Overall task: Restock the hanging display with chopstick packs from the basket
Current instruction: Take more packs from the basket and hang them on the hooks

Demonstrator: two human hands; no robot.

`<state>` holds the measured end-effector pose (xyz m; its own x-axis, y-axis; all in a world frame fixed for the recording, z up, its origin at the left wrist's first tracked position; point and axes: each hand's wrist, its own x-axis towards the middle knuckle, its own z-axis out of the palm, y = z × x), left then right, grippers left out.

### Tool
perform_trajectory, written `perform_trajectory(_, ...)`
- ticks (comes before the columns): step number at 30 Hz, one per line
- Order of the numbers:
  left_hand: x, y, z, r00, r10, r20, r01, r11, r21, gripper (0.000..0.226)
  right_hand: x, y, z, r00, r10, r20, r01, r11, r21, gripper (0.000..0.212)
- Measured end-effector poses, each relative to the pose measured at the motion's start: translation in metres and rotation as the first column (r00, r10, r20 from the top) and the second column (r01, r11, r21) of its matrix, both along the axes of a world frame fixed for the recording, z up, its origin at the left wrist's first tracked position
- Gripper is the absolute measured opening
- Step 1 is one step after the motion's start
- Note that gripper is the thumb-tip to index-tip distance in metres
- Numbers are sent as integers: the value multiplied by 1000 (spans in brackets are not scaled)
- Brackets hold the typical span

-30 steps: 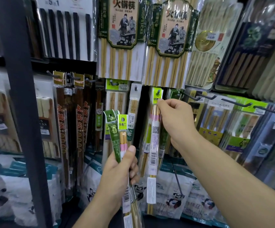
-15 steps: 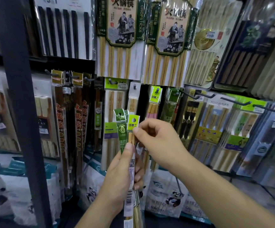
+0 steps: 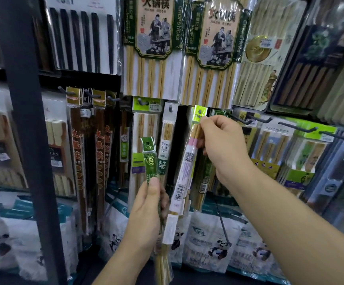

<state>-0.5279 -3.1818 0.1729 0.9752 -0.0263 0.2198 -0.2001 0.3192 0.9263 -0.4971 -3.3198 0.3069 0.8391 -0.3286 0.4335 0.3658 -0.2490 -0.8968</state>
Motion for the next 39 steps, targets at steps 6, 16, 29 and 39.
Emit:
perform_trajectory(6,2,3,0,997,-76,8,76,995,-62,53,13,-3,-6,995,-96,32,99,991,-89,38)
perform_trajectory(16,1,5,-2,992,-120,48,121,993,-16,41,8,-5,-27,968,-234,86,248,941,-230,36)
perform_trajectory(29,-2,-10,-4,973,-223,66,225,974,-23,31,-28,11,-49,974,221,-57,-228,940,-255,15)
perform_trajectory(39,1,-21,-12,981,-194,-16,193,980,-57,70,-28,-8,-51,986,165,-14,-165,971,-172,18)
